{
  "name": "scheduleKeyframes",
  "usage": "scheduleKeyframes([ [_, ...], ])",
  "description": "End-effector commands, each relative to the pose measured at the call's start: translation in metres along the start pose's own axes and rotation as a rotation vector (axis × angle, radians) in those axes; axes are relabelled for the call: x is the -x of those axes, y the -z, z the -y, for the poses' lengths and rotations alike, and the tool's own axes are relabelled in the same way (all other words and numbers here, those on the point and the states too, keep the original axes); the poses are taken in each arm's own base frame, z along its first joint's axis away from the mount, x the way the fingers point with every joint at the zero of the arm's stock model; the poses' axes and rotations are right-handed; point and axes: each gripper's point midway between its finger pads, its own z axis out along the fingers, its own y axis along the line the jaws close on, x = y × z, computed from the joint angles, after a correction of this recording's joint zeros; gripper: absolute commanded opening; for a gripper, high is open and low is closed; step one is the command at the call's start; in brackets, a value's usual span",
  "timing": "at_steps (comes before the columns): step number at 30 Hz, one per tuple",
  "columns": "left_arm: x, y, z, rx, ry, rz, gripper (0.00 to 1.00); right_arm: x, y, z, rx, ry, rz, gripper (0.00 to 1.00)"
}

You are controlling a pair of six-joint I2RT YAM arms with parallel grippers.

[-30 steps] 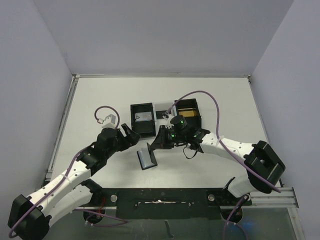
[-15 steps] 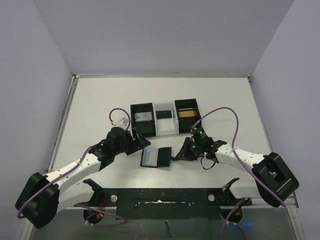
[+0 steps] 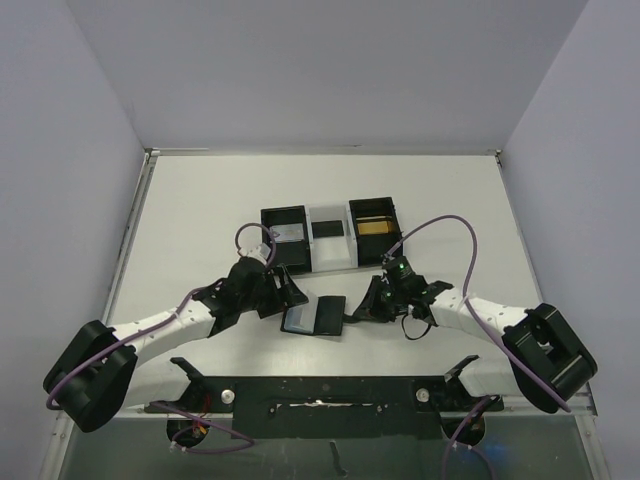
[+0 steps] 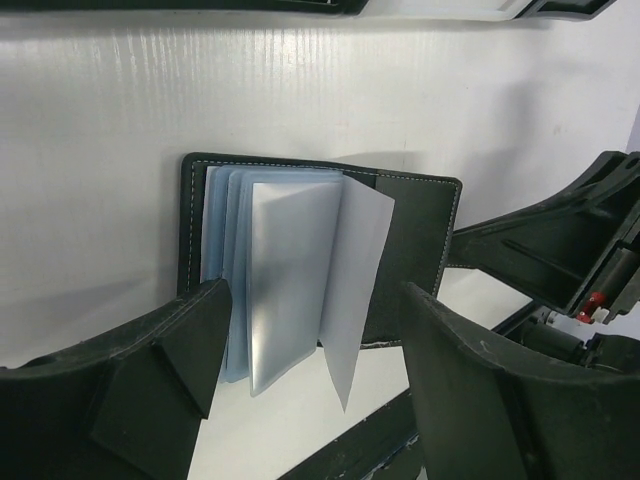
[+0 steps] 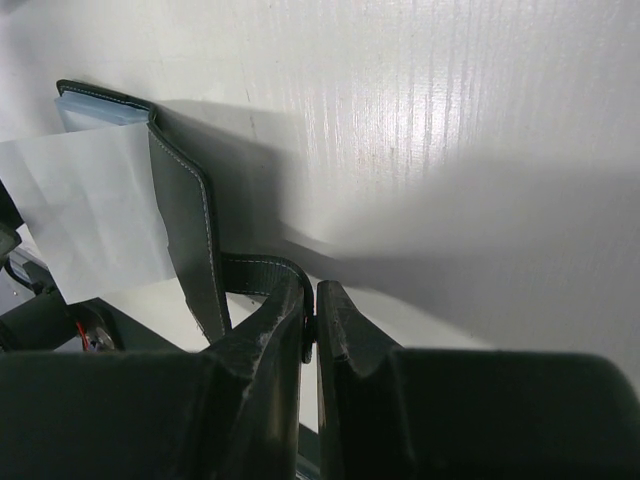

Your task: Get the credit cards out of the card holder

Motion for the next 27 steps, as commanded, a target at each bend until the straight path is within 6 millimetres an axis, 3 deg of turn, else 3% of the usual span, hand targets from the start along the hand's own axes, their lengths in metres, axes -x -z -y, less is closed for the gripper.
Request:
scheduleKeyframes([
  [1, 0.016, 0.004, 0.024, -0.055, -0.047, 0.048, 0.65, 0.015, -0.002, -0.011, 0.026, 0.005, 0.046, 0.0],
  [7, 0.006, -0.004, 0.022, -0.037, -0.074, 0.003, 0.59, 0.015, -0.004, -0.012, 0.022, 0.013, 0.034, 0.0],
  [16, 0.001, -0.007, 0.039, -0.085, -0.103, -0.008, 0.51, 0.015, -0.006, -0.009, 0.006, 0.017, 0.023, 0.01],
  [27, -0.016, -0.011, 0.085, -0.318, -0.104, -0.112, 0.5, 0.016, -0.005, -0.012, 0.014, 0.021, 0.028, 0.03],
])
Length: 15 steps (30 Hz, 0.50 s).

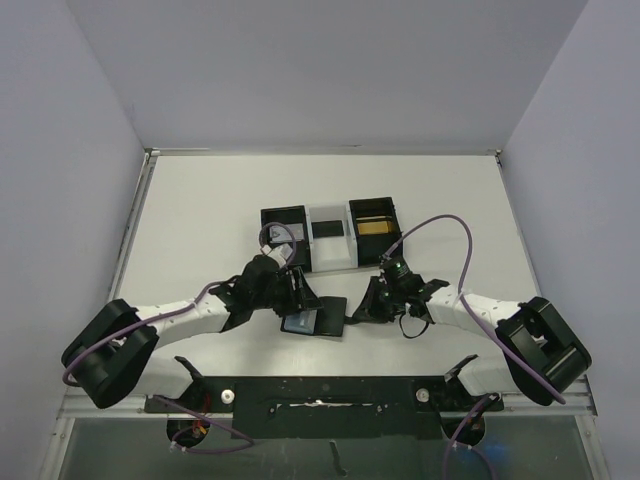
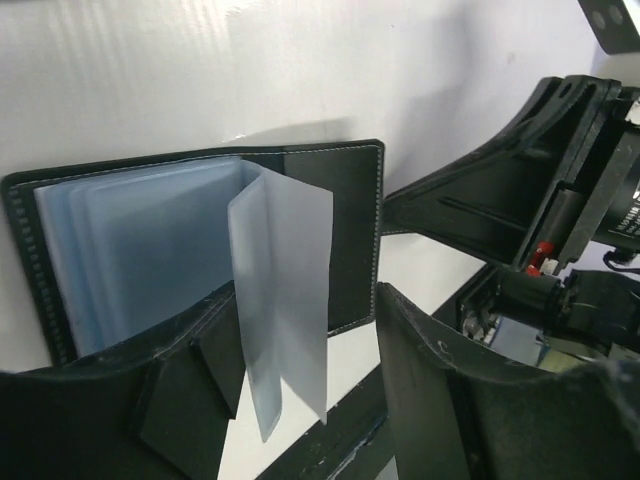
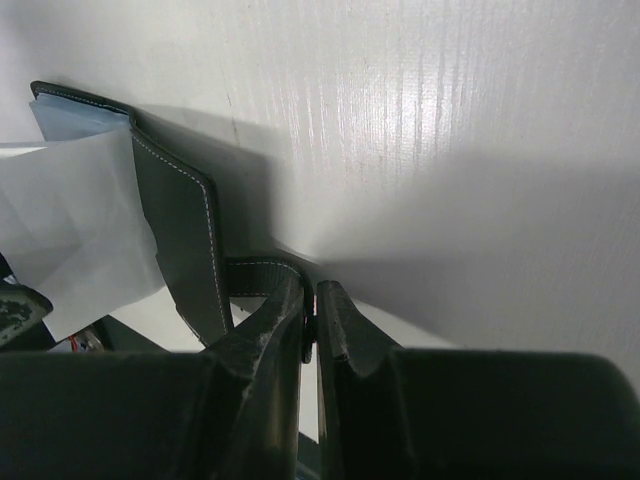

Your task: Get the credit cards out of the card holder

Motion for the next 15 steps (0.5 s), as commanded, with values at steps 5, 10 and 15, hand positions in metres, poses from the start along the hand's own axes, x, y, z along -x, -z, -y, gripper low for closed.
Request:
scheduleKeyframes([
  [5, 0.001, -0.012, 0.065, -0.249, -0.053, -0.058, 0.49, 0.023, 0.009, -0.02, 0.045, 0.026, 0.081, 0.07],
  [10, -0.014, -0.019, 0.075, -0.283, -0.081, -0.114, 0.49, 0.033, 0.021, -0.025, 0.032, 0.04, 0.131, 0.15],
  [15, -0.029, -0.03, 0.059, -0.221, -0.072, -0.151, 0.47, 0.048, 0.04, -0.029, 0.001, 0.053, 0.201, 0.25],
])
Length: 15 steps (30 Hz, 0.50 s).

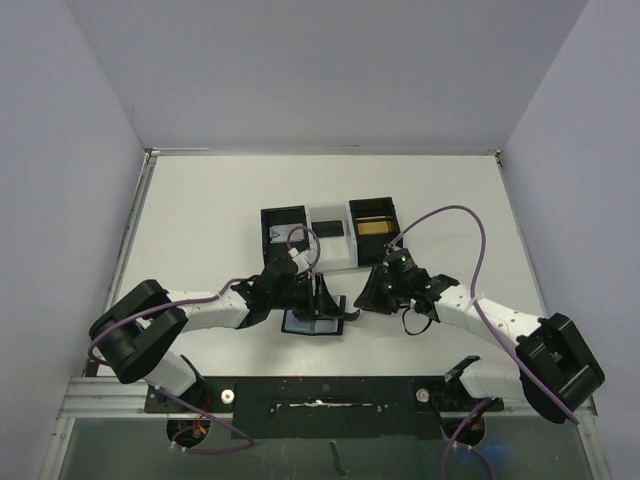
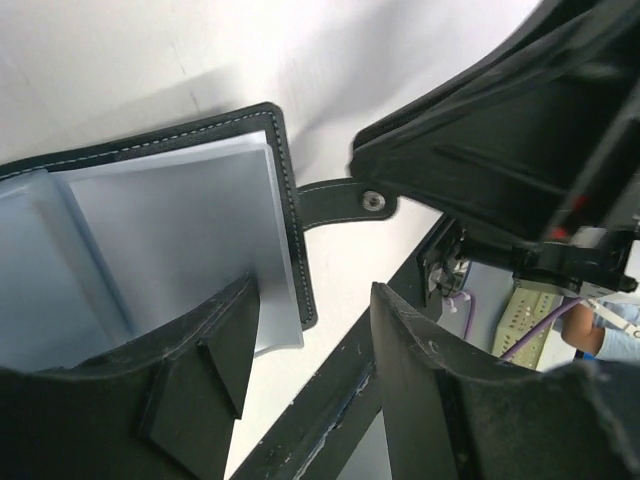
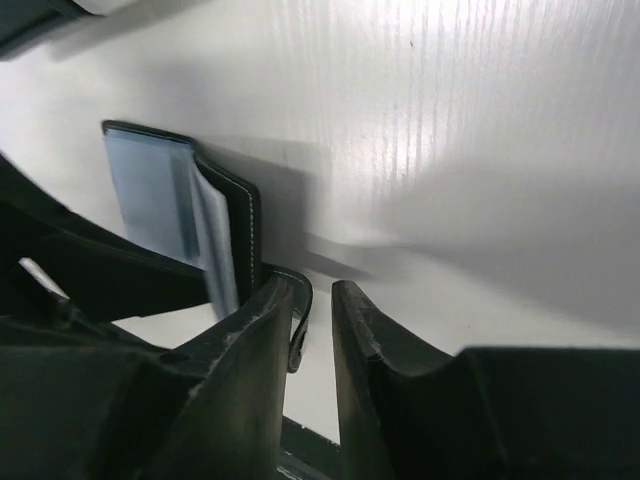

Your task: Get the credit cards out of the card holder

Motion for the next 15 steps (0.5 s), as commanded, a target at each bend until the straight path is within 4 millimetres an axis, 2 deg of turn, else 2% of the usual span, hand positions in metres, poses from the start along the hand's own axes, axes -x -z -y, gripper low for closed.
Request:
scheduleKeyframes([
  [1, 0.004, -0.007, 0.011, -0.038, -0.023, 0.01, 0.46, 0.035, 0.023, -0.02, 0.007, 0.039, 0.129, 0.26],
  [5, 0.001, -0.005, 0.0, -0.008, -0.008, 0.027, 0.44, 0.045, 0.034, -0.034, 0.037, 0.066, 0.157, 0.29],
  [9, 0.0, -0.001, 0.001, -0.011, -0.021, 0.03, 0.43, 0.05, 0.037, -0.06, 0.139, 0.097, 0.15, 0.29],
  [15, -0.002, 0.002, -0.001, -0.01, -0.023, 0.032, 0.4, 0.046, 0.021, -0.093, 0.245, 0.13, 0.087, 0.23],
])
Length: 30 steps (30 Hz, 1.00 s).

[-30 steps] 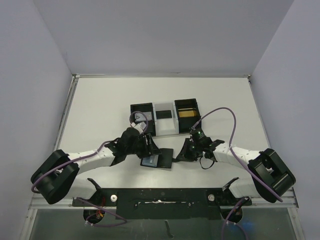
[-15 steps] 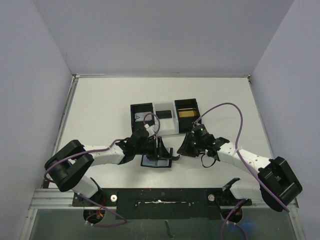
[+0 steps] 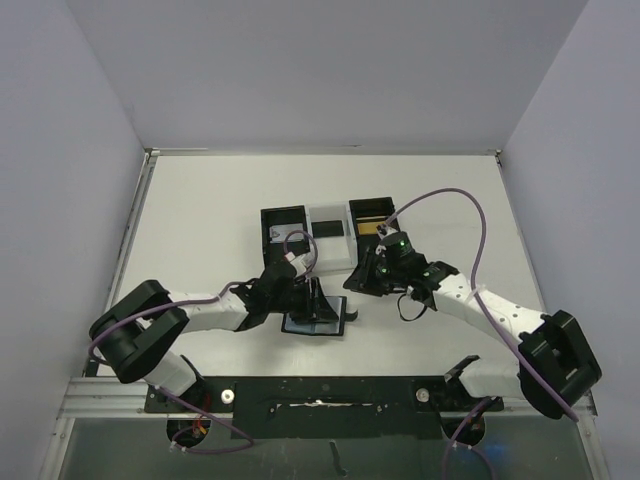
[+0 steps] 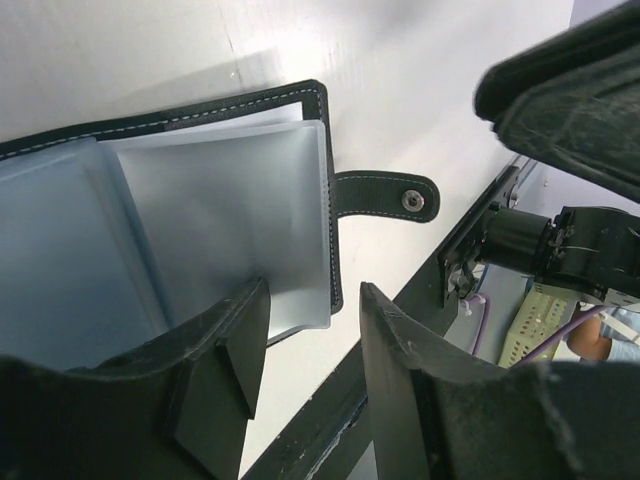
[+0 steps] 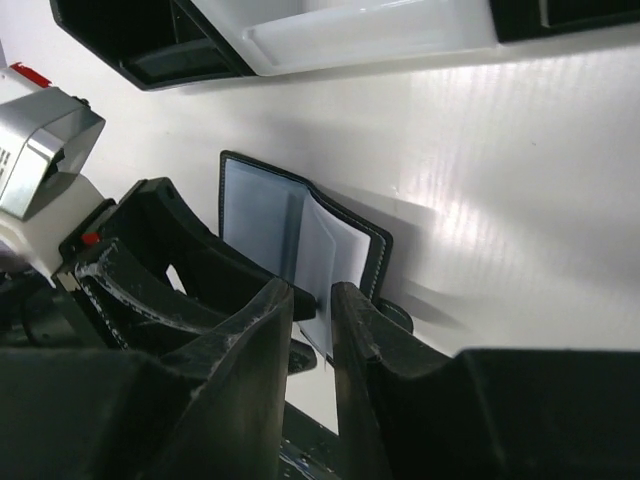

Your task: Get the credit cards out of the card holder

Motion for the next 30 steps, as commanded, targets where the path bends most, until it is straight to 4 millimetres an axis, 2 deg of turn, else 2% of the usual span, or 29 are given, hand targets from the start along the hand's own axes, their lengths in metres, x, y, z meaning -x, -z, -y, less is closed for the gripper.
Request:
scheduleKeyframes([
  [1, 0.007, 0.007, 0.014, -0.052, -0.039, 0.046, 0.39, 0.011, -0.014, -0.042, 0.127, 0.053, -0.014, 0.23],
  [9, 0.004, 0.008, 0.012, -0.05, -0.044, 0.038, 0.38, -0.005, -0.043, -0.051, 0.101, 0.105, -0.102, 0.19],
  [17, 0.012, 0.02, 0.014, -0.026, -0.077, 0.093, 0.37, -0.037, -0.063, -0.018, -0.027, 0.103, -0.215, 0.17],
  [19, 0.019, 0.031, 0.005, 0.041, -0.084, 0.157, 0.36, -0.04, -0.065, -0.015, -0.046, 0.107, -0.221, 0.18],
  [23, 0.044, 0.067, -0.012, 0.159, -0.071, 0.331, 0.39, -0.039, -0.068, -0.01, -0.095, 0.117, -0.214, 0.21],
  [27, 0.062, 0.106, -0.04, 0.278, 0.002, 0.467, 0.44, -0.035, -0.069, -0.013, -0.158, 0.164, -0.19, 0.26],
  [30, 0.073, 0.128, -0.061, 0.309, 0.073, 0.517, 0.48, -0.035, -0.071, -0.018, -0.195, 0.2, -0.178, 0.32],
])
